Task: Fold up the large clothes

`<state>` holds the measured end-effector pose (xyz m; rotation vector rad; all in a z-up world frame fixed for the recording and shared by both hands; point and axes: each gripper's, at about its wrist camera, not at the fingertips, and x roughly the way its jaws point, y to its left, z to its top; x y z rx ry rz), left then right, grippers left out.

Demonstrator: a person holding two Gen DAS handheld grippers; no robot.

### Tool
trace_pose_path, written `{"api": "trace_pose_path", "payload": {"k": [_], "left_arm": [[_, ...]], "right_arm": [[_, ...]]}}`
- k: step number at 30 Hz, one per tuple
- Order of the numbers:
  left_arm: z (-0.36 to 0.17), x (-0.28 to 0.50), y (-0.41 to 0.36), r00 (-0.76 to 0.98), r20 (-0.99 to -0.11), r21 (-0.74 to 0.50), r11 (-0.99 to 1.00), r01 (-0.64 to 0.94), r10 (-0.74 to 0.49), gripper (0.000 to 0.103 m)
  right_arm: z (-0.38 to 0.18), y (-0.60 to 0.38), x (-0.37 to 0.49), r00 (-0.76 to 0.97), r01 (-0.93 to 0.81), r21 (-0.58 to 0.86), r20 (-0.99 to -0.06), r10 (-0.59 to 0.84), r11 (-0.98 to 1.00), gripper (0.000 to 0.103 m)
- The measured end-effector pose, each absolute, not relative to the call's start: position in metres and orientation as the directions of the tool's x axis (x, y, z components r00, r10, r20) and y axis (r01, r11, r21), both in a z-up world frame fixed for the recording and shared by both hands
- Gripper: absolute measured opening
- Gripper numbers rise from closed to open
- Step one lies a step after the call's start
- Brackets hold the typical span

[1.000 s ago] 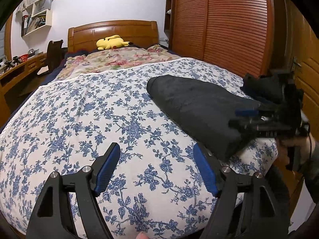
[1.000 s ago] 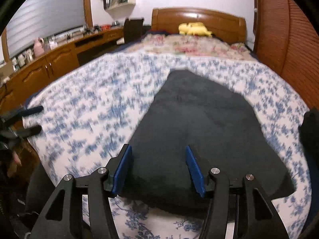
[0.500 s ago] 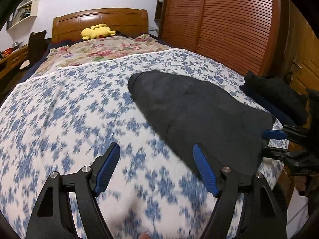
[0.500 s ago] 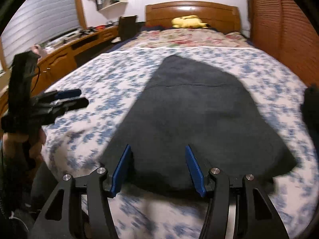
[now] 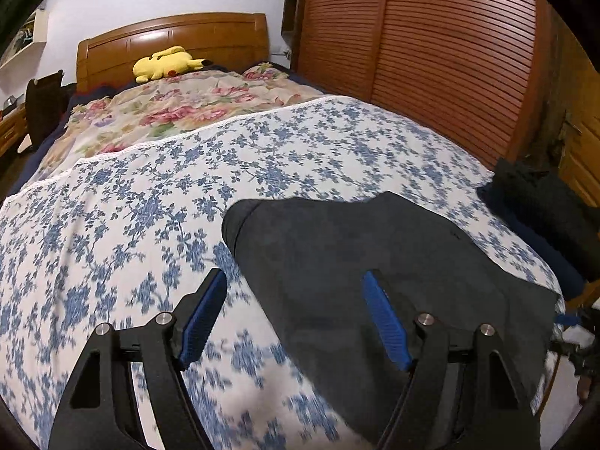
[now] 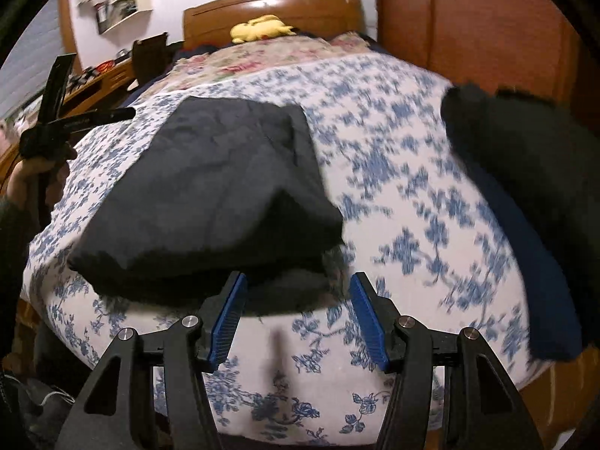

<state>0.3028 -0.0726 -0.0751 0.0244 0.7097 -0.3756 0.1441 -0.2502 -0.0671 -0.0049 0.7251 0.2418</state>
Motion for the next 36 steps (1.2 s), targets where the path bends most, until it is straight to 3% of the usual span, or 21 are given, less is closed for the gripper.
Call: {"api": "trace_pose_path", "payload": {"k": [11,31,34,36], "left_arm": [[-0.105,0.357,-0.074,0.655,-0.698,-0.12,0.949,0.291,-0.289,0.073],[-0.129,0.373,-0.084,0.611,-0.736,-0.12,0.945,0.305,-0.291,0.071],[-0.131,0.374,-0.084,0.601,-0.738,-0.137,0.94,0.312,-0.307,0.068],[-0.131,0.375,-0.084,0.591,-0.738,-0.154,0.935,0.321,-0.325,0.057]], "right_arm": [[-0.088,-0.255,0.169,0.696,-0.227,0.193,-0.653,0.298,0.955,0.059],[-0.092,-0.244,0.174,0.696,-0.232,0.172,-0.659,0.287,0.957,0.059],[-0.092,-0.244,0.174,0.696,-0.232,0.172,-0.658,0.287,0.957,0.059],[-0.093,-0.244,0.175,0.696,-0.231,0.179,-0.656,0.291,0.956,0.059]]}}
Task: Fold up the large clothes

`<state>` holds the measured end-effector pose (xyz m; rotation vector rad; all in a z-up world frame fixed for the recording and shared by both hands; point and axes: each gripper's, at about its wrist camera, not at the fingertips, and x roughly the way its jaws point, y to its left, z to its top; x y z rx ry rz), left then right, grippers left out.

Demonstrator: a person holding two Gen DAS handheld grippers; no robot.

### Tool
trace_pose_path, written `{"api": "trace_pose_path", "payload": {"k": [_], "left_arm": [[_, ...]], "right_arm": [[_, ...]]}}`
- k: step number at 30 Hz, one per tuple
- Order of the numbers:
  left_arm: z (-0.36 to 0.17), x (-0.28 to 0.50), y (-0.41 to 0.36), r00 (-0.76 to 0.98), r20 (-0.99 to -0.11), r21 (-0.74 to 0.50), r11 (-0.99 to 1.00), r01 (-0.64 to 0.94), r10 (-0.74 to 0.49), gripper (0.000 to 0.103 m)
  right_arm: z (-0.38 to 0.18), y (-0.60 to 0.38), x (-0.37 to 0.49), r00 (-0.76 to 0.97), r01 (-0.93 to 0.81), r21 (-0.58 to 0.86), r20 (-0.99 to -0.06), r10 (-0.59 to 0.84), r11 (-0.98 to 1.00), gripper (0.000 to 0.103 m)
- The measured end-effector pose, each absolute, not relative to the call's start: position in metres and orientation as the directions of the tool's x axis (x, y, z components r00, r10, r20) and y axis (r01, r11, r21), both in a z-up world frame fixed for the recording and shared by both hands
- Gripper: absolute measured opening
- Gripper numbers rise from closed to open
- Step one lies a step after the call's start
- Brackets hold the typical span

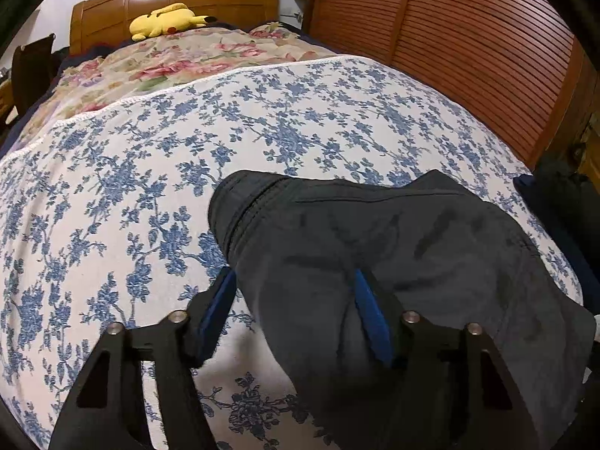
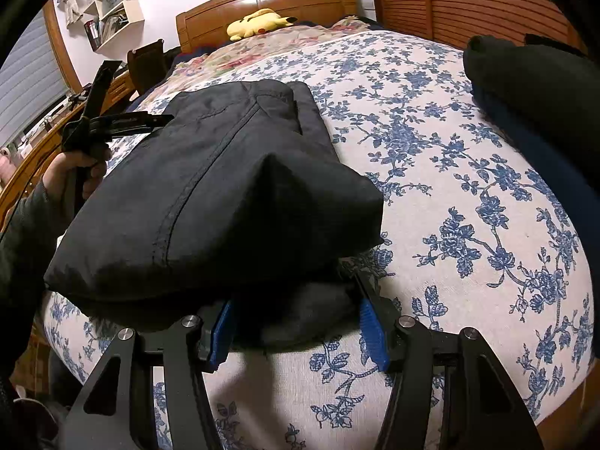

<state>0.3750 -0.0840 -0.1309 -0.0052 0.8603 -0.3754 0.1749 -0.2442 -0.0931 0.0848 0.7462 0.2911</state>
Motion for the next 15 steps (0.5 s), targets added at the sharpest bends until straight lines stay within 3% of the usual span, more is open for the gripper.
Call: {"api": "trace_pose_path", "payload": {"k": [4,6,8,10,12,15], "left_arm": [[-0.13,0.375,-0.089,0.579,-0.742,-0.158,0.927,0.339,-0.338,0.04],[-0.129,0.374,-0.092,0.574,-0.748,-0.149,0.927,0.345,-0.334,0.031],[-0.126,0.372,-0.096,0.581,-0.749,-0.123,0.929,0.35,-0.318,0.023],[-0.12,0.368,-0.098,0.602,-0.743,-0.089,0.935,0.342,-0.291,0.009],[-0.11,0.363,-0.098,0.628,-0.73,-0.058,0.941,0.334,-0.268,0.003],[-0.096,0.356,-0.098,0.654,-0.713,-0.032,0.943,0.33,-0.253,0.002]], "right_arm": [[-0.095,-0.243,0.178,0.69,-0.24,0.204,-0.652,0.314,0.949,0.059],[-0.096,-0.241,0.179,0.68,-0.257,0.224,-0.649,0.341,0.94,0.051],[-0.098,-0.24,0.18,0.667,-0.278,0.255,-0.643,0.377,0.926,0.028],[-0.097,-0.242,0.18,0.668,-0.289,0.278,-0.626,0.401,0.916,0.017],[-0.094,-0.245,0.178,0.68,-0.304,0.29,-0.601,0.42,0.908,0.013],[-0.085,-0.247,0.173,0.714,-0.319,0.267,-0.563,0.416,0.909,0.011]]}}
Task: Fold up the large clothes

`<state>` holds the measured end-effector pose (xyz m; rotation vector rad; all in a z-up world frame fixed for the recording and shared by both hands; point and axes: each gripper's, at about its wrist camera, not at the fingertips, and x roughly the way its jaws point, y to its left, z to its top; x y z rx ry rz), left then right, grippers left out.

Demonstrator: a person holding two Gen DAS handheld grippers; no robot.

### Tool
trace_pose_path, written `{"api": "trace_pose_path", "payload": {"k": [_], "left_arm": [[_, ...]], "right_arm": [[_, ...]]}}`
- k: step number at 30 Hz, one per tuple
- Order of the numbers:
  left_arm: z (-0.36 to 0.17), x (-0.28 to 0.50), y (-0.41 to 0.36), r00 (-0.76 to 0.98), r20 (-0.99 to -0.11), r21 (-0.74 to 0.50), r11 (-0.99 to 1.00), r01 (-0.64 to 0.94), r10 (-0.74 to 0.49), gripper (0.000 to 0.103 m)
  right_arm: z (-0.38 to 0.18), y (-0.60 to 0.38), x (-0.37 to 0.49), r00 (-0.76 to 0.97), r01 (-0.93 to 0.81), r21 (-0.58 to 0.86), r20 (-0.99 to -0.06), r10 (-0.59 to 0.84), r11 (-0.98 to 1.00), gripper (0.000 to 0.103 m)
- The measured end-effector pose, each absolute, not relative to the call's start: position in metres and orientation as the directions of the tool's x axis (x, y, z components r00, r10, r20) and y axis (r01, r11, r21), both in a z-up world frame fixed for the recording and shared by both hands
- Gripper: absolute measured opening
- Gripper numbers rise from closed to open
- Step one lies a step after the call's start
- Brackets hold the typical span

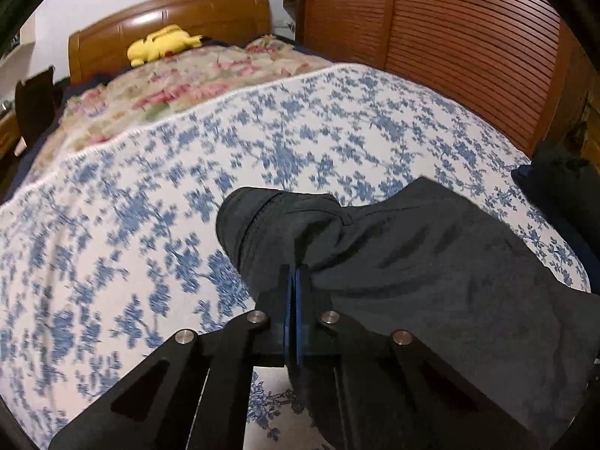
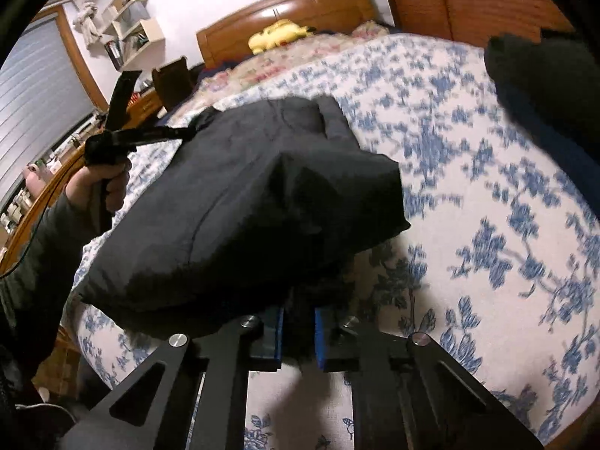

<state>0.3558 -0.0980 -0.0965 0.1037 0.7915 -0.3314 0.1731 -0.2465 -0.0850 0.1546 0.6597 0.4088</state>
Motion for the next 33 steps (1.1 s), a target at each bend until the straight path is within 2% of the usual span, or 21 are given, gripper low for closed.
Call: {"api": "trace_pose_path", "payload": {"k": [10,19,27,33], "left_arm": [[-0.049,0.321,-0.12,0.717,-0.632,-0.019,0.931,0.365,-0.294,0.001],[0.008,0.307,-0.189,0.759,-0.529,-0.011,0.898,0.44,-0.379,0.001],[0.095,0.302,-0.289,0.766,-0.407,0.026,0.832,0.554,-0.497,0.001],[0.123,0.293,-0.383,0.686,-0.388,0.016,0.74,0.673,-0.615,0.001]], "right_arm": [[-0.038,-0.27,0.161,0.833,-0.305,0.143,-0.439,0.336,0.942,0.009],[0.01,-0.306,0.138,0.906,-0.259,-0.007,-0.348,0.241,0.966,0.008],[0.086,-0.39,0.099,0.971,-0.079,-0.081,-0.231,0.059,0.994,0.008],[0.115,-0.47,0.062,0.965,0.144,-0.111,-0.205,-0.165,0.983,0.008]]}}
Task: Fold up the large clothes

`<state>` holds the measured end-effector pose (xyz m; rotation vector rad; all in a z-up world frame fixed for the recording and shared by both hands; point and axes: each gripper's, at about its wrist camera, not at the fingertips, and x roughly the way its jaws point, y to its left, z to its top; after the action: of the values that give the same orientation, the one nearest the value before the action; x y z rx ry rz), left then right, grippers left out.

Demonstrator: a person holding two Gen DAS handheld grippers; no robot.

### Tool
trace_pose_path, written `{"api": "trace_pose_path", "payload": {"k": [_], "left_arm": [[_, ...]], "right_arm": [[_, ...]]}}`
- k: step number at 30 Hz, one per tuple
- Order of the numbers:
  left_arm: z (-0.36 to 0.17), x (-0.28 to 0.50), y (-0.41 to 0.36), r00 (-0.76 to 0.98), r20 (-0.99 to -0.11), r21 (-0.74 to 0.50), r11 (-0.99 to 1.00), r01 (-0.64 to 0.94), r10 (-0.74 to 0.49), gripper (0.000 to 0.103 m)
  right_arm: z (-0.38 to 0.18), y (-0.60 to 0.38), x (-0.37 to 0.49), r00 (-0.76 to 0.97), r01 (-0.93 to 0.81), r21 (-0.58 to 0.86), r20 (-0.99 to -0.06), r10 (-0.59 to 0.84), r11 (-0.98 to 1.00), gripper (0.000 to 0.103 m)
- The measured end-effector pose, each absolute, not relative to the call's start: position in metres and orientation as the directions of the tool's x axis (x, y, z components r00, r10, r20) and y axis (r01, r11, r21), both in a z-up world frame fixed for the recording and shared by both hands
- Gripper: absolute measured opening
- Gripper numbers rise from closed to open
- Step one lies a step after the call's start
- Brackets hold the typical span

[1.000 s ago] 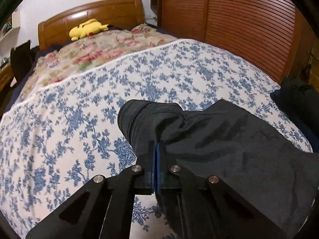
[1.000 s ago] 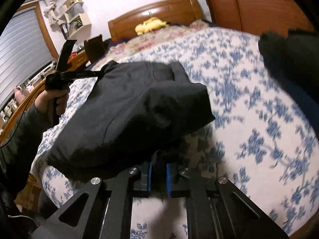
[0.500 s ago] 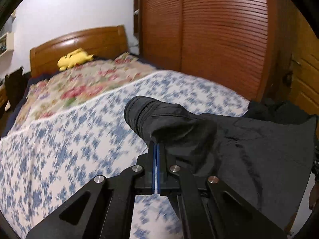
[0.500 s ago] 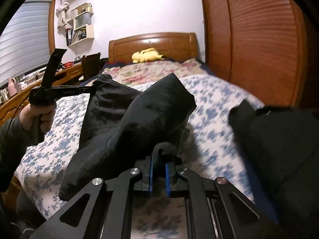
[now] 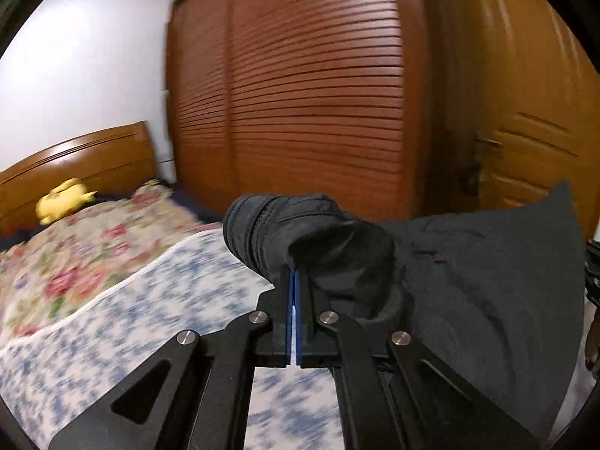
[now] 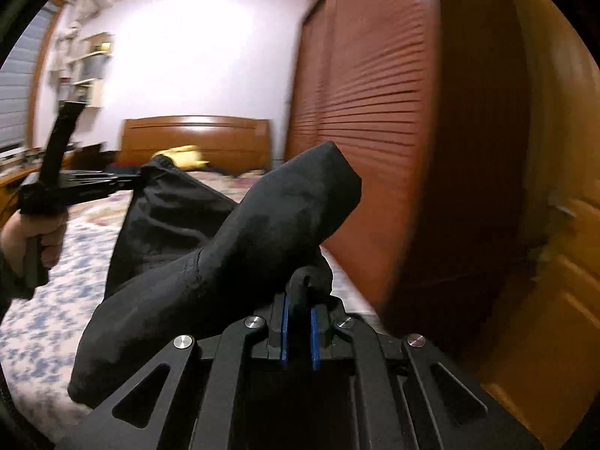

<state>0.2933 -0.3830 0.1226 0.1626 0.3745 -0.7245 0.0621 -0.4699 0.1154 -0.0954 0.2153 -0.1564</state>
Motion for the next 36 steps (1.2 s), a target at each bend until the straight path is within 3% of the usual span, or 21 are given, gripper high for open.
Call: {"api": "trace_pose_path", "payload": {"k": [5,9,12,15,16,17,20,25,27,30,36], "left_arm": [[0.102,0.276,-0.454,0.59,-0.455,0.026,0.652,0.758,-0.667,0.001],[0.065,0.275,-0.477,0.571,-0.523,0.045,0.648,0.76,-0.633,0.001],[0.049,0.283,-0.471,0.582,-0.559,0.049,0.677,0.735,-0.591,0.001],[0.049,0.276,-0.456,0.585,-0.562,0.058,0.678,0.732,-0.584,0.003],[0.05,0.273,-0.45,0.592,-0.562,0.068,0.681,0.729,-0.578,0.005],[0.051,0.267,-0.443,0.607,-0.556,0.08,0.69,0.719,-0.568,0.01],[0.051,0.253,-0.419,0.597,-0.537,0.047,0.686,0.726,-0.596,0.028],[0.053,0.223,-0.378,0.606,-0.503,0.024,0.69,0.723,-0.617,0.043],[0.056,0.21,-0.361,0.61,-0.488,0.014,0.693,0.721,-0.624,0.064],[0.059,0.189,-0.337,0.633,-0.464,0.023,0.706,0.707,-0.619,0.075],[0.063,0.157,-0.294,0.685,-0.436,0.029,0.751,0.659,-0.584,0.081]], "right_arm": [[0.099,-0.543,0.036,0.902,0.318,-0.072,-0.282,-0.326,0.945,0.008],[0.049,-0.583,0.039,0.826,0.349,-0.04,-0.458,-0.328,0.936,0.009],[0.032,-0.596,0.027,0.81,0.378,0.01,-0.488,-0.325,0.926,0.011],[0.031,-0.601,0.001,0.82,0.397,0.051,-0.469,-0.328,0.917,0.028],[0.032,-0.599,-0.009,0.825,0.395,0.06,-0.463,-0.325,0.917,0.039],[0.034,-0.599,-0.018,0.828,0.4,0.062,-0.452,-0.331,0.915,0.048],[0.044,-0.574,-0.037,0.844,0.412,0.028,-0.388,-0.37,0.911,0.057],[0.065,-0.54,-0.06,0.895,0.332,0.019,-0.323,-0.308,0.943,0.06],[0.069,-0.526,-0.063,0.913,0.284,0.02,-0.31,-0.264,0.959,0.061],[0.067,-0.501,-0.072,0.936,0.206,0.034,-0.3,-0.187,0.978,0.064],[0.055,-0.445,-0.08,0.959,0.055,0.048,-0.279,-0.04,0.997,0.074]]}}
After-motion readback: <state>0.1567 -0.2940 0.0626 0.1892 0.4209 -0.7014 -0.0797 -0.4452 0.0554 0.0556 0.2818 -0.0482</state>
